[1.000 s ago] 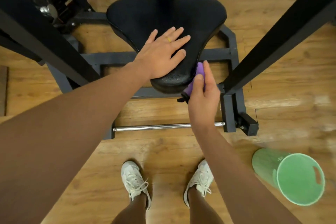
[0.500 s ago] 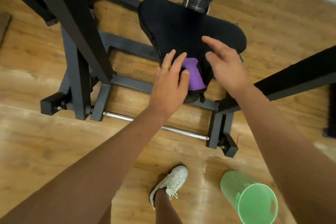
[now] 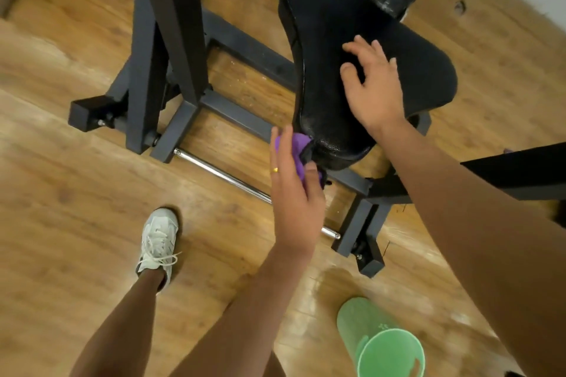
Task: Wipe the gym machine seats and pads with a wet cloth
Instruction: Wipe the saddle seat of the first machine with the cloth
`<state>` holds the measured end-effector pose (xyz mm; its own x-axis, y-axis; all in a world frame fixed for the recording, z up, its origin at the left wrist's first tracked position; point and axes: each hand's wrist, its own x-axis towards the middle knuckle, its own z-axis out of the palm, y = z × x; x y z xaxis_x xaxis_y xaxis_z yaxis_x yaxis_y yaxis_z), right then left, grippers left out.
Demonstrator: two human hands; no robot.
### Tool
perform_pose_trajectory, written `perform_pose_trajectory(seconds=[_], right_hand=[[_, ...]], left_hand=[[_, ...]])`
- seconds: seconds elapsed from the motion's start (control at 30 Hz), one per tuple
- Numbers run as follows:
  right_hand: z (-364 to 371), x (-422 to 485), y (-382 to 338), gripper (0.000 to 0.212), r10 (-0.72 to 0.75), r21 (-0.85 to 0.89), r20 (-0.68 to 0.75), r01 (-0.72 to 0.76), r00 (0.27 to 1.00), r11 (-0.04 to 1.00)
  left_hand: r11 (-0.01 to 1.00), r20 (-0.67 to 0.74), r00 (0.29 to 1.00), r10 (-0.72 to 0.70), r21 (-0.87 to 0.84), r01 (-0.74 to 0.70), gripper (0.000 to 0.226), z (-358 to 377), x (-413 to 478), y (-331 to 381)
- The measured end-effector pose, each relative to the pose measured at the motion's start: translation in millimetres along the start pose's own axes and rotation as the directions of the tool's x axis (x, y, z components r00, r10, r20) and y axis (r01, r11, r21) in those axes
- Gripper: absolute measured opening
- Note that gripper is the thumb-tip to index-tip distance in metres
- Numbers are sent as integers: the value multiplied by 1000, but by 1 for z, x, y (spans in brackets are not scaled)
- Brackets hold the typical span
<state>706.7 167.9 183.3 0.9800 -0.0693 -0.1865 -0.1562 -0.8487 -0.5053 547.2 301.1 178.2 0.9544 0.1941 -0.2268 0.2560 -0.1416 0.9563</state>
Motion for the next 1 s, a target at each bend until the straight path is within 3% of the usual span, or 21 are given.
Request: perform_pose_trajectory(seconds=[0.17,0.3,0.5,0.63,0.87,0.93,1.0], right_hand=[[7,2,-2,43,-27,-33,-44,26,999,999],[9,1,4,47,-70,-102,-46,65,997,993],[17,2,-10,55,43,-146,32,-38,999,989],[30,-7,-31,59,114,-173,-49,-121,992,977],[32,-5,-32,58,85,-185,-110,-105,990,977],[34,-6,-29,58,83,-196,-115,-105,990,975],[34,-8,-27,58,95,-189,-109,-114,990,975]], left_hand=[[936,-184,956,-228,-313,163,59,46,-20,17],[868,-286,903,-322,-470,161,60,72,-8,18],[923,-319,910,-266,-357,144,51,64,13,9],[941,-324,917,-231,-313,127,45,46,28,9],[853,-179,944,-275,-499,154,33,19,57,3],[872,-207,953,-223,-479,100,49,28,38,8],[919,-304,934,-189,-391,59,45,42,15,10]])
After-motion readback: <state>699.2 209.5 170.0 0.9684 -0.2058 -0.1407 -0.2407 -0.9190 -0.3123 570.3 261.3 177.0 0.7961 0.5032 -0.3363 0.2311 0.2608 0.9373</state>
